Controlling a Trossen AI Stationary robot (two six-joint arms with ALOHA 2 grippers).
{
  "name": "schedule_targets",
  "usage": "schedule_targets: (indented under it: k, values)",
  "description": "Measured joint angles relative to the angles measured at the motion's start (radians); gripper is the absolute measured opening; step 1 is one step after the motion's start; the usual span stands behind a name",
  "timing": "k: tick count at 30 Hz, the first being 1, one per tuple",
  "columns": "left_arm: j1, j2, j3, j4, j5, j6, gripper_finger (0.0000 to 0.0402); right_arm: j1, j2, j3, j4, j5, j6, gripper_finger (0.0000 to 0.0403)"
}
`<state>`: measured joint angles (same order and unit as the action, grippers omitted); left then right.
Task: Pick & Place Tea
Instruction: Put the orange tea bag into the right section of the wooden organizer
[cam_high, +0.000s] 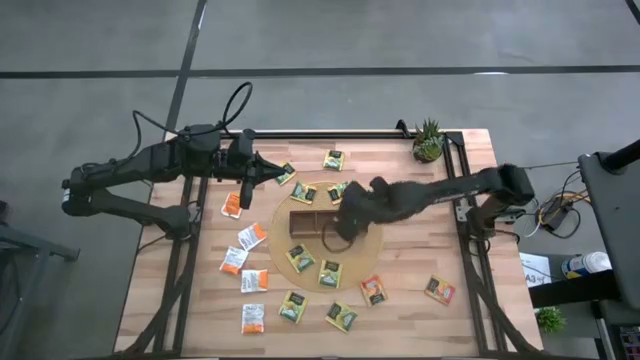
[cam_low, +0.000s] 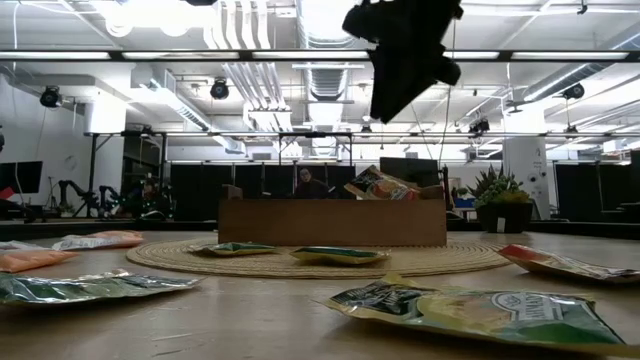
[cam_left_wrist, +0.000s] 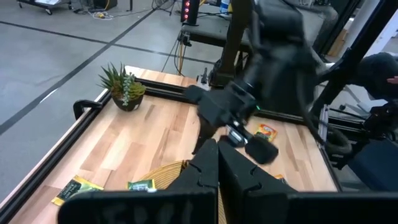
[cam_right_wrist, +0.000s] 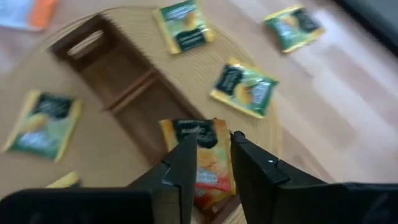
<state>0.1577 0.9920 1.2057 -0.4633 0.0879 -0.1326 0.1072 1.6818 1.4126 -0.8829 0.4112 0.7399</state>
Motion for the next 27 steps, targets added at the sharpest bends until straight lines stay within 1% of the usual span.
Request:
schedule_targets:
  k: [4, 7, 11, 14, 15, 21, 27]
  values:
    - [0.000, -0.004, 0.000, 0.000, 0.000, 0.001, 0.0002, -0.083, -0.073, -0.004, 0.041, -0.184, -0.142, 0.0110]
    - [0.000, -0.007, 0.000, 0.000, 0.000, 0.005, 0.0002, -0.149, -0.108, -0.006, 0.068, -0.303, -0.233, 0.0117]
    - [0.000, -0.008, 0.000, 0.000, 0.000, 0.022, 0.0002, -0.237, -0.124, -0.006, 0.068, -0.456, -0.337, 0.0125]
    - [0.000, -0.009, 0.000, 0.000, 0.000, 0.034, 0.0002, -0.293, -0.116, -0.007, 0.071, -0.590, -0.408, 0.0132]
    - [0.000, -0.009, 0.000, 0.000, 0.000, 0.035, 0.0002, -0.307, -0.110, -0.008, 0.072, -0.619, -0.427, 0.0134]
    - [0.000, -0.009, 0.000, -0.001, 0.000, 0.034, 0.0002, -0.349, -0.056, -0.012, 0.073, -0.686, -0.534, 0.0154]
    - [0.000, -0.009, 0.000, -0.001, 0.000, 0.027, 0.0002, -0.353, 0.030, -0.014, 0.072, -0.728, -0.641, 0.0176]
